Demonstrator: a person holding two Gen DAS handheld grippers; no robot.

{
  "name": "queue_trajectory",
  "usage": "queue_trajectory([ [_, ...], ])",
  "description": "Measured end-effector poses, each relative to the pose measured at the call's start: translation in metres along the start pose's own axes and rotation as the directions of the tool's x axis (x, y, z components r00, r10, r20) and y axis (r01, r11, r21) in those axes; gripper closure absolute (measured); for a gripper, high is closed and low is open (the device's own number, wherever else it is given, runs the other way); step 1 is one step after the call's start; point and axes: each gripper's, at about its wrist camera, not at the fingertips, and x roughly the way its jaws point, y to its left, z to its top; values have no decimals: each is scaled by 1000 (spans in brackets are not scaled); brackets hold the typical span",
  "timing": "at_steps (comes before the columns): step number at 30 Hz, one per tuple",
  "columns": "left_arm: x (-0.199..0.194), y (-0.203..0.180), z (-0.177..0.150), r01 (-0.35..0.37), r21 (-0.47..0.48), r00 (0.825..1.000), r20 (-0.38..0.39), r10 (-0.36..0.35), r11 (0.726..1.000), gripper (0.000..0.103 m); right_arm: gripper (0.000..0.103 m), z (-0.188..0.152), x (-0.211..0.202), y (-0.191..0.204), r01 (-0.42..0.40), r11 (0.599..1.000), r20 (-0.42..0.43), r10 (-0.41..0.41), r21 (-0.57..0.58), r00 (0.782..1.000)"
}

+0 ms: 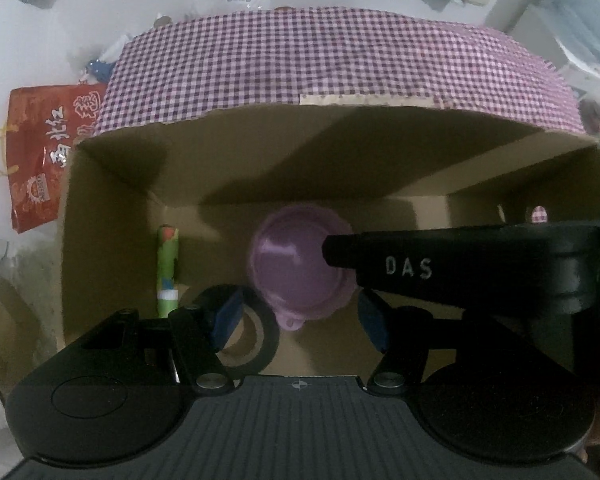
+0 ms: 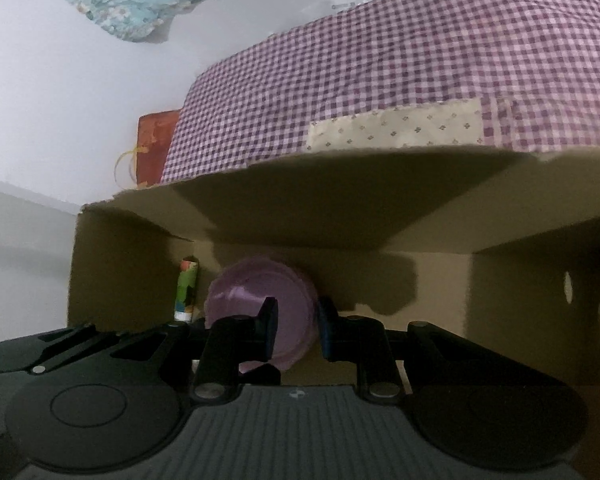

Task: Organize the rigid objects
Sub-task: 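Lower the pink lid into the box and open the right tool, then withdraw the right tool from the box back over the table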

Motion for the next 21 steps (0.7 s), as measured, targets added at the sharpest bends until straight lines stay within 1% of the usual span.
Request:
queue_trajectory([
  [2, -4, -2, -1, 2, 0, 1000, 9, -2, 1000, 39, 78, -1, -10, 2, -6, 1000, 19, 6, 3, 1000],
  [5, -22, -4, -7, 23, 2, 999, 37, -23, 1000, 39, 77, -6, -33, 5, -20, 1000, 63, 20, -3, 998],
  [7, -35, -6, -12, 34, 5, 998, 56, -34, 999, 38, 75, -13, -52, 7, -45, 999, 99, 45, -4, 994],
  [11, -65, -11, -28, 57, 12, 994, 95, -58, 998, 38, 62, -33, -95, 14, -96, 995, 179, 97, -15, 979],
  [16, -107, -20, -54, 69, 22, 981, 179, -72, 997, 38, 51, -69, -150, 31, -134, 989, 286, 145, -58, 947],
  [17, -115, -22, -59, 68, 24, 977, 199, -71, 997, 38, 48, -77, -161, 35, -140, 988, 306, 155, -71, 939],
  [19, -130, -23, -71, 70, 28, 969, 234, -75, 997, 37, 47, -95, -182, 41, -146, 985, 349, 168, -88, 922],
  [20, -137, -23, -77, 72, 28, 965, 252, -77, 997, 36, 46, -104, -191, 44, -151, 984, 369, 177, -98, 913],
  [21, -143, -23, -83, 76, 28, 961, 265, -81, 997, 33, 42, -114, -200, 46, -157, 982, 389, 186, -106, 902],
])
